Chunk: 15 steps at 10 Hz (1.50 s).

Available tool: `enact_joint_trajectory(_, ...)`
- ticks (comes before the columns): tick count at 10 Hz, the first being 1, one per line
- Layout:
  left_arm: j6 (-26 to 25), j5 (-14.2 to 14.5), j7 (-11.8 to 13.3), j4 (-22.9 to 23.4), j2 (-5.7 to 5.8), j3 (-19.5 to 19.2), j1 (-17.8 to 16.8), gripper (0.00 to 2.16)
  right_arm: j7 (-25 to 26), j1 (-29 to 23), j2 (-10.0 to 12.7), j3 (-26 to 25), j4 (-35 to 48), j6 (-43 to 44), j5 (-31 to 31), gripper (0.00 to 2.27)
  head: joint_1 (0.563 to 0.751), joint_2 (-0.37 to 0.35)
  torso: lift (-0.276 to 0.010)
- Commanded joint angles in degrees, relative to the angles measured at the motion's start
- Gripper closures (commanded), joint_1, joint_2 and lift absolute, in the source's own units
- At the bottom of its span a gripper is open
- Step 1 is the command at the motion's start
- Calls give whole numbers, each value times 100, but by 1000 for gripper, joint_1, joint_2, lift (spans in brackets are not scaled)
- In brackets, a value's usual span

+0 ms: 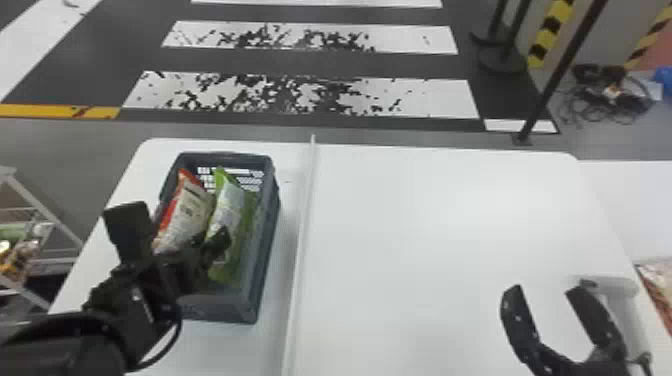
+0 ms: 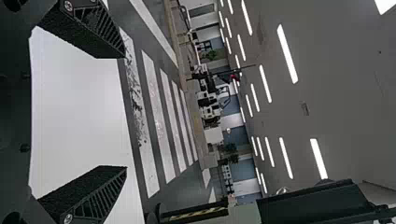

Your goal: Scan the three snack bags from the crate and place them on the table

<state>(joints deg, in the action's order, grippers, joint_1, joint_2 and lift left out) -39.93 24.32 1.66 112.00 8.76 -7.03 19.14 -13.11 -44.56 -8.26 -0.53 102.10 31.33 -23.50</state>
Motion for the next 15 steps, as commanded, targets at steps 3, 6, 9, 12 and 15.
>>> enact_joint_trajectory(3,323,-33,-122,454,-68,-96,327,1629,-87,-9,0,-17,-6,70,-155,76,695,9,-37)
enact_joint_trajectory(6,833,-112,-51,938,-76,-114,687,1629,-87,-9,18,-26,-6,140,-163,76,695,8,-37)
enact_joint_trajectory(9,974,-182,19,2195,-112,-202,1364,1629,-78,53,27,-87,-50,176,-207,76,695,2,-37)
enact_joint_trajectory(12,939,380,749,2933,-217,-263,1654,1629,45,106,62,-219,-102,176,-269,76,695,-65,-37)
enact_joint_trajectory(15,886,512,1504,2555,-296,255,1566,1629,160,114,114,-377,-76,158,-278,76,695,-184,-37)
